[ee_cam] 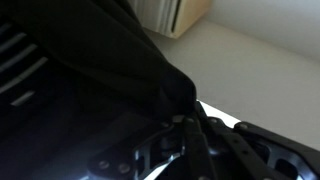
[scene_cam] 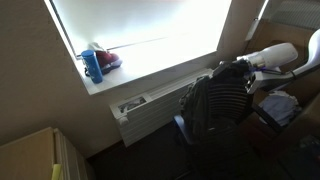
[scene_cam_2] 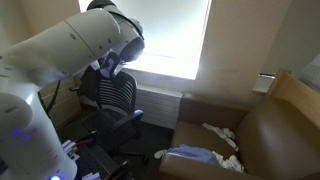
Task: Remove the dark grey clothing from the sofa and place it on the backrest of the black chair, return the clothing to the sofa
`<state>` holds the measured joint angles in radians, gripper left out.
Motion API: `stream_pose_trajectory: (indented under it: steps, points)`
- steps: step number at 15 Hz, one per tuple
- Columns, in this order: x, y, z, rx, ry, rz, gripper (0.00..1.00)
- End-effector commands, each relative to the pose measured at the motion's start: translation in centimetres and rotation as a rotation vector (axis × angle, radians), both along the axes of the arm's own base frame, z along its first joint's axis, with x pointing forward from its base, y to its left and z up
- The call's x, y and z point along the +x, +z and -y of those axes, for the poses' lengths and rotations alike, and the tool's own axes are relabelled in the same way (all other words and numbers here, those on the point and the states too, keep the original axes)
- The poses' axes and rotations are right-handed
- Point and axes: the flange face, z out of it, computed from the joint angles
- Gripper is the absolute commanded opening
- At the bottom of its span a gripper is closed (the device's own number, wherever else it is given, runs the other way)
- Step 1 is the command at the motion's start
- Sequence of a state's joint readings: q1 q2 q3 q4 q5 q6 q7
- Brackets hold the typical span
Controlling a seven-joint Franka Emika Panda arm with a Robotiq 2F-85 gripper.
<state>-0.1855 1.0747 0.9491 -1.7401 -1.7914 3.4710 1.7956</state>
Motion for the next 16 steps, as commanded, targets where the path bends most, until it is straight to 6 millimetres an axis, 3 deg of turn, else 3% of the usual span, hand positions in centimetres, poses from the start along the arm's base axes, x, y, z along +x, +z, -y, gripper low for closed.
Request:
stream_pose_trajectory:
  steps: [1,3,5,8,10,11,13,15,16]
  points:
    - [2.6,10.6,3.2,0.157,-0.070,0.088,0.01]
    - [4.9,16.8,5.7,0.236,-0.158,0.121,0.01]
    - [7.2,22.8,9.8,0.320,-0.245,0.165,0.01]
    - [9.4,30.3,17.4,0.427,-0.374,0.215,0.01]
    - [9.6,35.0,23.1,0.518,-0.437,0.267,0.01]
    - [10.2,32.1,19.4,0.477,-0.401,0.222,0.03]
    - [10.2,35.2,23.5,0.518,-0.451,0.265,0.03]
    - [10.2,35.4,24.3,0.520,-0.460,0.270,0.01]
    - [11.9,35.5,25.7,0.515,-0.504,0.306,0.01]
